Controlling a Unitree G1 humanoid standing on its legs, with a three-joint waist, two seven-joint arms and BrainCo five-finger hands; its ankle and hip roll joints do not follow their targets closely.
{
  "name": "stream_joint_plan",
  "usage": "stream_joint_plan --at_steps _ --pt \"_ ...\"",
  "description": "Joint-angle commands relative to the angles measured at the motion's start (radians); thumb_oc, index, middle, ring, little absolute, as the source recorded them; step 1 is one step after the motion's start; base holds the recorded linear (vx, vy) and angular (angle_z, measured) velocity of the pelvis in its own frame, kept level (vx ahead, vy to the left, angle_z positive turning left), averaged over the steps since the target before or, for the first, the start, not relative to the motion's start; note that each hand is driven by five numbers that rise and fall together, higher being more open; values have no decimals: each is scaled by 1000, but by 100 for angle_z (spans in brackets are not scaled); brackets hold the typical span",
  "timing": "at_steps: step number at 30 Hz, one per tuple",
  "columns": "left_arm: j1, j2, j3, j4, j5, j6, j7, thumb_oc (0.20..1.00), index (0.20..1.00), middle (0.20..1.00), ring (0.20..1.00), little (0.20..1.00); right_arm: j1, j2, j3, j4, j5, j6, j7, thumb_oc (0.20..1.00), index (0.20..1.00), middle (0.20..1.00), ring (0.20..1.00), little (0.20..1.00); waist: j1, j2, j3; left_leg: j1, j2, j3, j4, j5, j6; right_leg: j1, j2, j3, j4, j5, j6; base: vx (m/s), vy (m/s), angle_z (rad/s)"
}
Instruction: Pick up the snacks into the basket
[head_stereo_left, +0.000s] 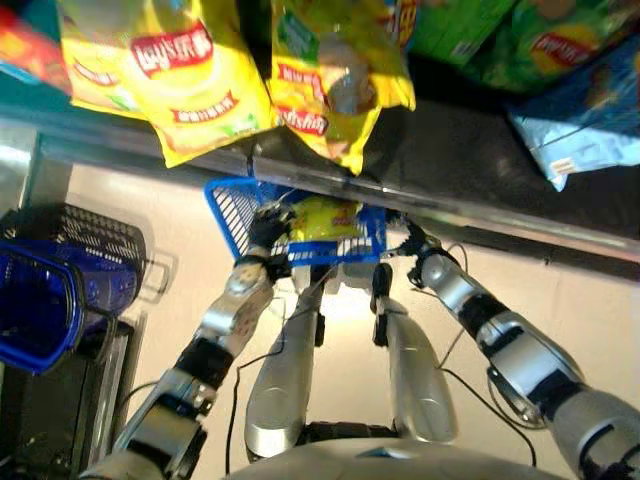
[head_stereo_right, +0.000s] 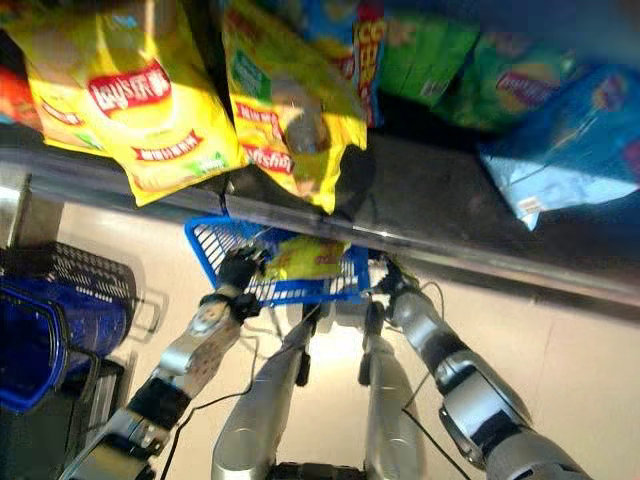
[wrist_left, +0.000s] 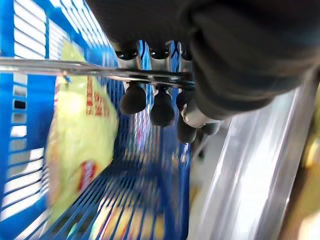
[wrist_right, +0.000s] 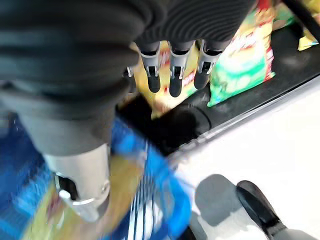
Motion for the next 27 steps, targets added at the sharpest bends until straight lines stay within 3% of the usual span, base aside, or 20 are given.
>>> stream_joint_plan --at_steps 1,3,4,5,6,7,8,9,11,12,13,17,18,19,20,21,22,23,26,27 --pt "53 67 133 -3 217 -49 -68 200 200 200 200 200 269 -139 -126 -192 -12 -64 54 1000 1000 1000 1000 1000 -10 -91 -34 57 0 36 92 -174 -20 71 -62 58 -158 160 144 28 2 -6" --pt "75 72 135 55 244 -52 -61 200 200 200 200 200 260 -90 -130 -90 3 -65 42 1000 1000 1000 1000 1000 -1 -89 -40 61 5 34 89 -171 -15 72 -62 51 -146 165 147 6 9 -29" --pt "103 65 147 183 305 -30 -66 200 200 200 200 200 289 -53 -157 -38 1 -66 27 1000 1000 1000 1000 1000 8 -75 -64 69 18 37 78 -153 -8 91 -58 20 -100 119 137 -13 21 -53" --pt "103 65 147 183 305 -30 -66 200 200 200 200 200 289 -53 -157 -38 1 -66 27 1000 1000 1000 1000 1000 8 -75 -64 69 18 37 78 -153 -8 90 -58 20 -100 119 137 -3 56 -49" --pt "114 63 148 331 396 -6 -84 200 200 200 200 200 329 -38 -202 23 -3 -62 10 1000 1000 1000 1000 1000 17 -57 -101 95 32 35 57 -140 -9 151 -45 23 -45 46 118 11 27 -10" --pt "113 63 148 332 396 -7 -84 200 200 200 200 200 329 -38 -202 23 -3 -62 10 1000 1000 1000 1000 1000 17 -57 -103 93 32 35 56 -137 -9 149 -45 23 -46 48 118 40 -9 -11" --pt "135 55 153 466 457 14 -81 200 200 200 200 200 349 -21 -235 100 1 -59 -5 1000 1000 1000 1000 1000 27 -46 -148 121 52 36 32 -130 -10 196 -60 35 -23 21 111 25 -36 -11" --pt "134 55 153 466 457 13 -81 200 200 200 200 200 349 -21 -235 100 1 -59 -5 1000 1000 1000 1000 1000 27 -46 -149 119 52 36 30 -128 -10 194 -60 35 -25 23 111 41 -83 -17" --pt "160 35 173 682 521 43 -80 200 200 200 200 200 380 0 -300 231 23 -39 -22 1000 1000 1000 1000 1000 35 -49 -220 152 78 38 -3 -114 -19 267 -102 72 -40 46 117 27 -184 -32" --pt "160 35 173 683 521 42 -80 200 200 200 200 200 380 0 -300 231 23 -39 -22 1000 1000 1000 1000 1000 35 -49 -222 149 78 38 -4 -112 -19 264 -101 72 -41 48 117 12 -298 -47" --pt "187 19 199 808 547 64 -90 200 200 200 200 200 400 9 -334 288 32 -25 -16 1000 1000 1000 1000 1000 36 -55 -262 158 89 35 -11 -103 -31 297 -127 116 -43 83 129 -25 -257 -22" --pt "227 15 233 881 562 74 -101 200 200 200 200 200 432 8 -386 271 53 -17 -16 1000 1000 1000 1000 1000 28 -52 -308 142 118 28 7 -89 -58 332 -151 181 -49 74 144 -66 -273 2" --pt "233 11 236 918 567 70 -104 200 200 200 200 200 441 9 -406 269 74 -23 -20 1000 1000 1000 1000 1000 16 -35 -315 133 155 14 10 -58 -84 337 -107 219 -42 -39 135 -185 -448 -17" --pt "239 7 238 919 564 71 -104 200 200 200 200 200 442 10 -410 277 90 -26 -21 1000 1000 1000 1000 1000 13 -22 -318 129 185 2 -2 -25 -97 345 -70 215 -41 -113 112 -163 -376 -25" --pt "239 7 238 919 564 71 -104 200 200 200 200 200 442 9 -410 277 90 -26 -21 1000 1000 1000 1000 1000 12 -21 -318 130 186 1 -4 -23 -98 344 -69 214 -38 -114 111 -232 -395 -17" --pt "241 -14 250 910 531 63 -92 200 200 200 200 200 438 -11 -412 272 106 -32 -28 1000 1000 1000 1000 1000 5 4 -313 128 211 -31 -58 38 -121 341 -37 180 -45 -151 91 -173 -247 4" --pt "241 -14 250 910 531 63 -92 200 200 200 200 200 438 -11 -412 272 106 -32 -28 1000 1000 1000 1000 1000 4 5 -313 128 211 -32 -58 38 -121 342 -37 180 -45 -151 91 -282 -414 29" --pt "242 -23 251 884 512 57 -86 200 200 200 200 200 433 -22 -413 283 117 -35 -31 1000 1000 1000 1000 1000 3 26 -308 121 233 -55 -98 86 -143 339 -3 171 -43 -168 75 -190 -303 40" --pt "242 -54 237 871 485 50 -89 200 200 200 200 200 441 -56 -422 323 111 -26 -32 1000 1000 1000 1000 1000 -8 29 -293 119 220 -61 -106 61 -133 332 13 130 -28 -164 55 -346 -442 21" --pt "225 -54 222 846 497 52 -95 200 200 200 200 200 442 -72 -438 322 118 -24 -32 1000 1000 1000 1000 1000 -32 6 -283 139 142 -30 66 -37 -108 318 11 117 -41 -120 46 -276 -229 51"
